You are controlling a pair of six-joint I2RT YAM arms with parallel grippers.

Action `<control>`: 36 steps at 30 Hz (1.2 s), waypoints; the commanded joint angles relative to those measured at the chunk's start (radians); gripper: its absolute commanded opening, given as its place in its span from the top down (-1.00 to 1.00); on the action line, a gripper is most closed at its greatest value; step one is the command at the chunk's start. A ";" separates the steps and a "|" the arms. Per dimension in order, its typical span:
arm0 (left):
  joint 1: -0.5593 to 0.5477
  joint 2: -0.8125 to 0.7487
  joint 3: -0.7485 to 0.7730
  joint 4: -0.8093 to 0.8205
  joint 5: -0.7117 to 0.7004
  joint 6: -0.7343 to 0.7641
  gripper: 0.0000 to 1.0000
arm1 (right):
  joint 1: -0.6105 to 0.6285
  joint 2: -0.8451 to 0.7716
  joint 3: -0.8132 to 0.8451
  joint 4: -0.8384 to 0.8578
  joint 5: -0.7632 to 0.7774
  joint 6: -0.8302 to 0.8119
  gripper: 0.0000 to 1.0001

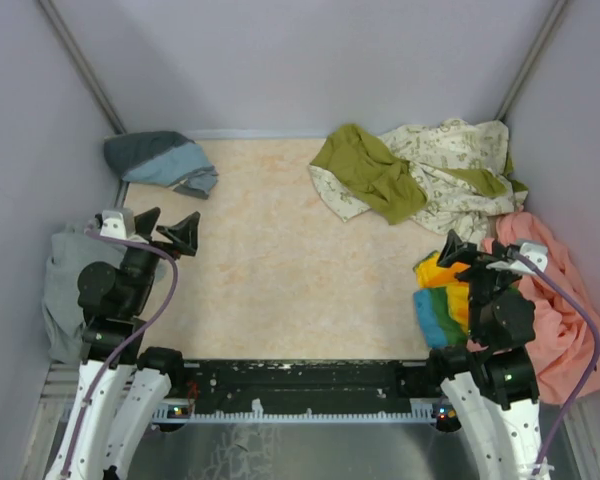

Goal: Zip up the jacket

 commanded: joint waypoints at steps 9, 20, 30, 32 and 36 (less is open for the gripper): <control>0.009 0.023 -0.007 0.029 -0.036 0.007 -1.00 | -0.013 0.254 0.102 0.050 -0.132 0.066 -0.84; 0.009 0.035 -0.011 0.028 -0.024 0.009 -1.00 | -0.014 0.807 0.226 0.258 -0.128 -0.044 -0.89; 0.007 0.026 -0.014 0.035 0.009 0.003 -1.00 | -0.092 1.378 0.466 0.307 -0.069 -0.104 -0.91; 0.007 0.026 -0.016 0.038 0.019 0.003 -1.00 | -0.132 1.463 0.518 0.297 -0.101 -0.112 -0.91; 0.007 0.029 -0.016 0.038 0.020 0.006 -1.00 | -0.168 1.615 0.613 0.267 -0.140 -0.133 -0.92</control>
